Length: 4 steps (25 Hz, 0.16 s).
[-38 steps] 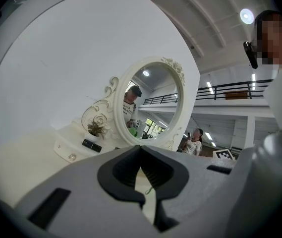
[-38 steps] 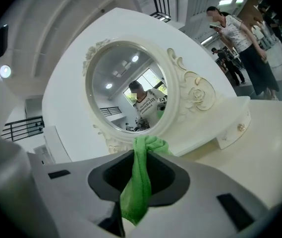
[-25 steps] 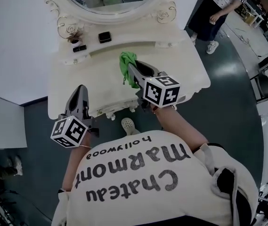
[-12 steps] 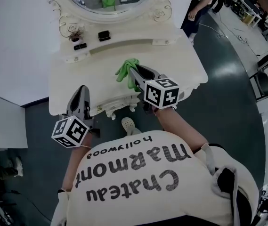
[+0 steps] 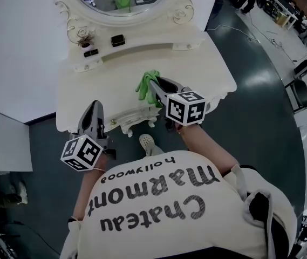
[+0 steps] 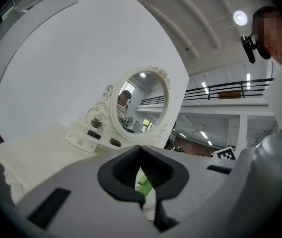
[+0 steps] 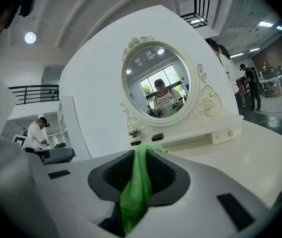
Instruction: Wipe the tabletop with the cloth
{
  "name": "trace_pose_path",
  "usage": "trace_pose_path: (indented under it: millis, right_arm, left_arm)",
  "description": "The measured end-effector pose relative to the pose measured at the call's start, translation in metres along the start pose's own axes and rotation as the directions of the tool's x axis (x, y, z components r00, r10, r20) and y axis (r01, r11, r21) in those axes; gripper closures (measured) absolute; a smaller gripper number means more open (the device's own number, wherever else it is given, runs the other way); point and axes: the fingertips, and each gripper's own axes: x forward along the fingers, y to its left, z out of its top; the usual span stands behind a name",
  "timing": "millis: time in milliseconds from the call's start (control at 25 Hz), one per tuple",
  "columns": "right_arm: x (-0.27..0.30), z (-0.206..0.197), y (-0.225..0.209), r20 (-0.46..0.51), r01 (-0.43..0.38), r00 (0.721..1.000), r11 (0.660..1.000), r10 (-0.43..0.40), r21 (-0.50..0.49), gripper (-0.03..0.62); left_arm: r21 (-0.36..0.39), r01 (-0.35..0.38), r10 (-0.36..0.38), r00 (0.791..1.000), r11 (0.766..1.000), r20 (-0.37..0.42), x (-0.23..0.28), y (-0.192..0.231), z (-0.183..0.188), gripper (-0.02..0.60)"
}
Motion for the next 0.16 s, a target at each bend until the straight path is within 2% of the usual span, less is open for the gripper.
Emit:
trace_pose_path:
  millis: [160]
  right_arm:
    - [-0.0025, -0.0017, -0.0006, -0.002, 0.001, 1.000, 1.000, -0.001, 0.000, 0.510]
  left_arm:
    - [-0.007, -0.004, 0.004, 1.000, 1.000, 0.004, -0.0020, 0.0002, -0.0011, 0.574]
